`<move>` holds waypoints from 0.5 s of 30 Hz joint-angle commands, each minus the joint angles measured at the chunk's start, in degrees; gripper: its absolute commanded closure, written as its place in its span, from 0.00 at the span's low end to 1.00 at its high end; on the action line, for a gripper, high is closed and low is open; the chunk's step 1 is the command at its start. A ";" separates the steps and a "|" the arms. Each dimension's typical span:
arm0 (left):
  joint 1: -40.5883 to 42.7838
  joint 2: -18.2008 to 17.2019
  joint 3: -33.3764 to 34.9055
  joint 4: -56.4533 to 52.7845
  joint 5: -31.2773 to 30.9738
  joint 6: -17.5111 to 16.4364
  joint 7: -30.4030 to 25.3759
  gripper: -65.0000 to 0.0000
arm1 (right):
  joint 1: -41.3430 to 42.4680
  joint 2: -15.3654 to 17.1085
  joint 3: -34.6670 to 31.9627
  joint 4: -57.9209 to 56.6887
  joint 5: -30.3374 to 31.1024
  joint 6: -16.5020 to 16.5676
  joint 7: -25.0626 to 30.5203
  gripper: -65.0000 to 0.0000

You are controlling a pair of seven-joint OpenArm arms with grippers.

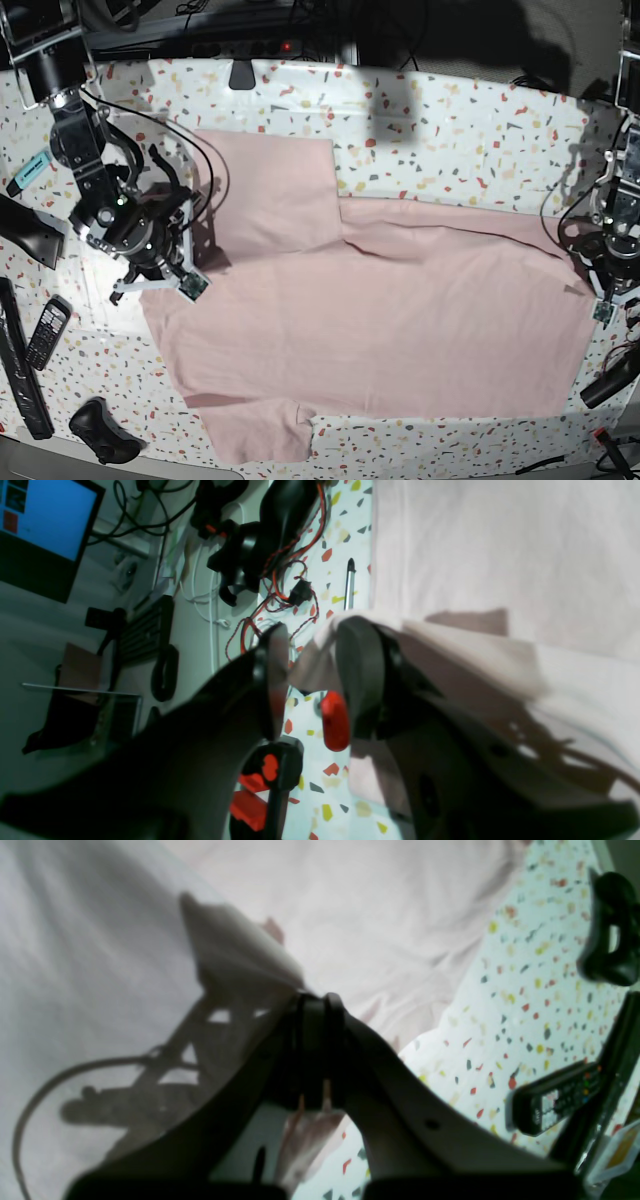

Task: Fold the T-shirt properly
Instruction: 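Lower the folded layer flat and open both grippers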

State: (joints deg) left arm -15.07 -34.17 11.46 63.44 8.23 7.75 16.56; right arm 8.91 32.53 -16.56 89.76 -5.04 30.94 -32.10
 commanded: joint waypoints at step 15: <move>-2.80 -0.72 -0.61 -3.06 0.74 4.09 -1.57 0.71 | 1.25 0.61 2.12 -1.49 -0.92 -6.95 -2.58 1.00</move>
State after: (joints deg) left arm -16.23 -33.69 11.42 59.57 8.19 10.76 16.34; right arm 8.78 32.34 -15.22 87.50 -5.17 24.86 -35.16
